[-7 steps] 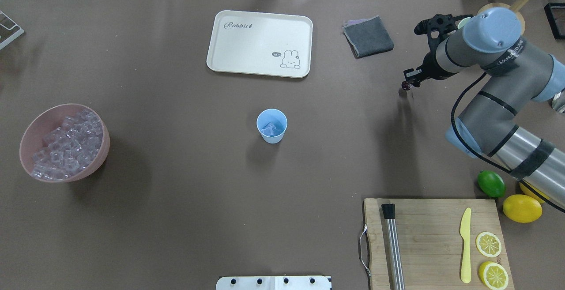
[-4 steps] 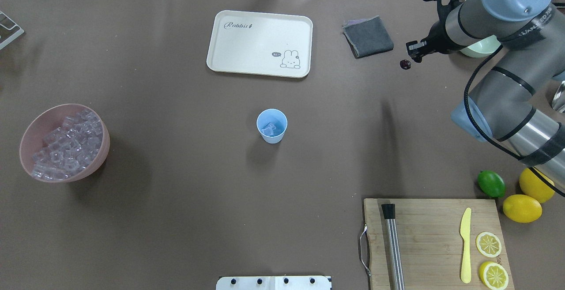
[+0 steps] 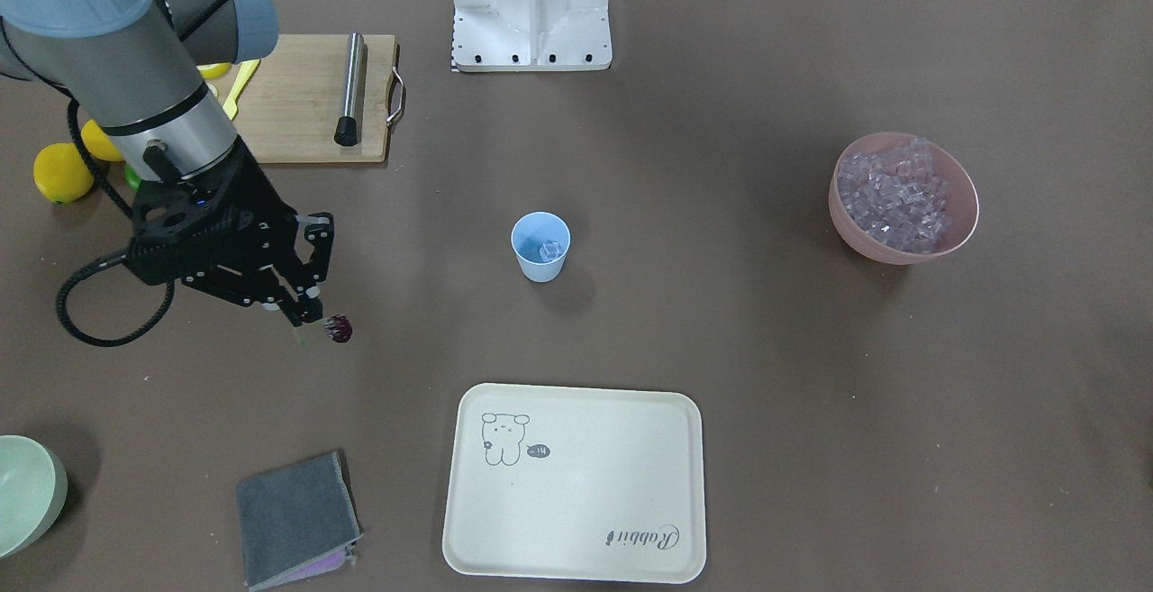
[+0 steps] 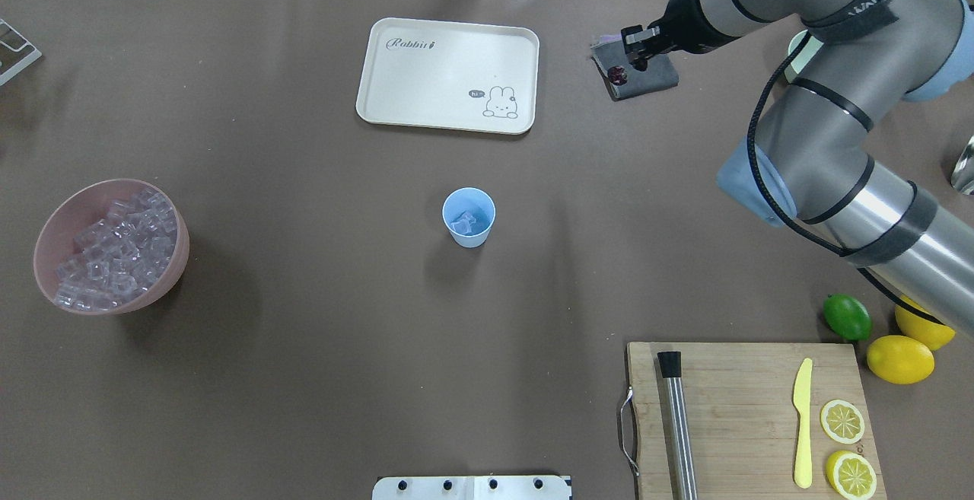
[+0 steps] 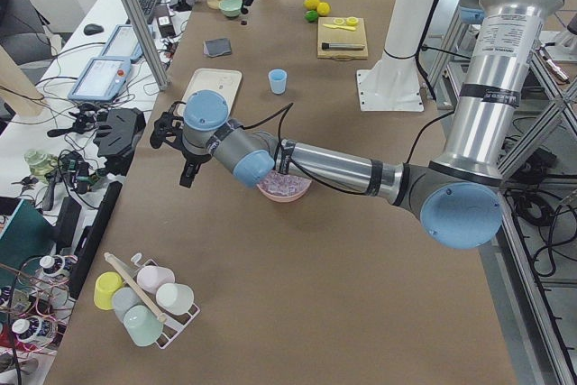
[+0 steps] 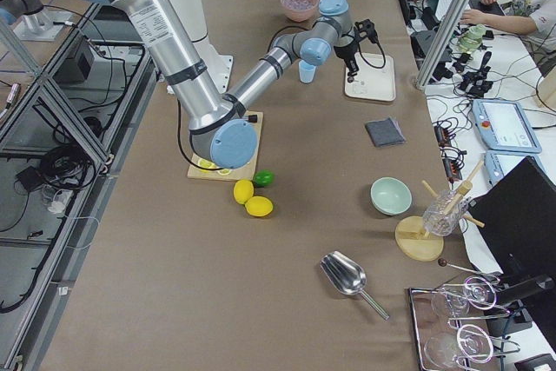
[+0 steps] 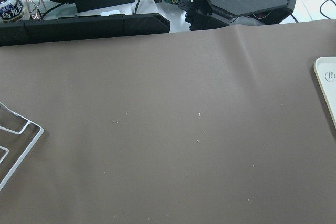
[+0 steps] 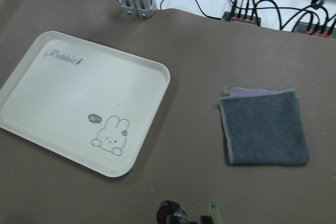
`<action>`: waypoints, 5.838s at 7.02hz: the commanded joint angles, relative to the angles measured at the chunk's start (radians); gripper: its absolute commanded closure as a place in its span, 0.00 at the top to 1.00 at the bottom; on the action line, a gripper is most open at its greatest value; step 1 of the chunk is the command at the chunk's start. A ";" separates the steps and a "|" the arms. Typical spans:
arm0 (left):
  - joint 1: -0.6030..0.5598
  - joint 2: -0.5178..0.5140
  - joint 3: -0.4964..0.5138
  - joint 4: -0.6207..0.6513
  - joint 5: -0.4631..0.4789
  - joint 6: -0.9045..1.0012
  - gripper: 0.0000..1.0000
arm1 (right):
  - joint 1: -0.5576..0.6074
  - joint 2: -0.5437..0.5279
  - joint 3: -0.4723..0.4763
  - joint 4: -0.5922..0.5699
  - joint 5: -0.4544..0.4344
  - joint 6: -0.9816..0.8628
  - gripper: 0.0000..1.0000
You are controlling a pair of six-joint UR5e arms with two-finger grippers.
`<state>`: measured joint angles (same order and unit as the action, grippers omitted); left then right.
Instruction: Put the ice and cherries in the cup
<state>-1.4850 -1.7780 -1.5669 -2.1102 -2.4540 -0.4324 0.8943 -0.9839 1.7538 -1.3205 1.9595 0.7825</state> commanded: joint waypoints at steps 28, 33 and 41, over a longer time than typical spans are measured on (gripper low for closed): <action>-0.073 -0.083 0.088 0.157 0.000 -0.006 0.98 | 0.101 -0.106 0.009 -0.012 0.131 -0.089 1.00; -0.120 -0.158 0.128 0.273 0.001 -0.006 0.98 | 0.336 -0.384 0.134 -0.026 0.245 -0.180 1.00; -0.115 -0.164 0.145 0.352 0.049 -0.008 0.98 | 0.437 -0.455 0.119 -0.092 0.312 -0.195 1.00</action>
<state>-1.5961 -1.9287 -1.4242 -1.8082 -2.4000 -0.4389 1.2999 -1.4362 1.8650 -1.3845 2.2367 0.5877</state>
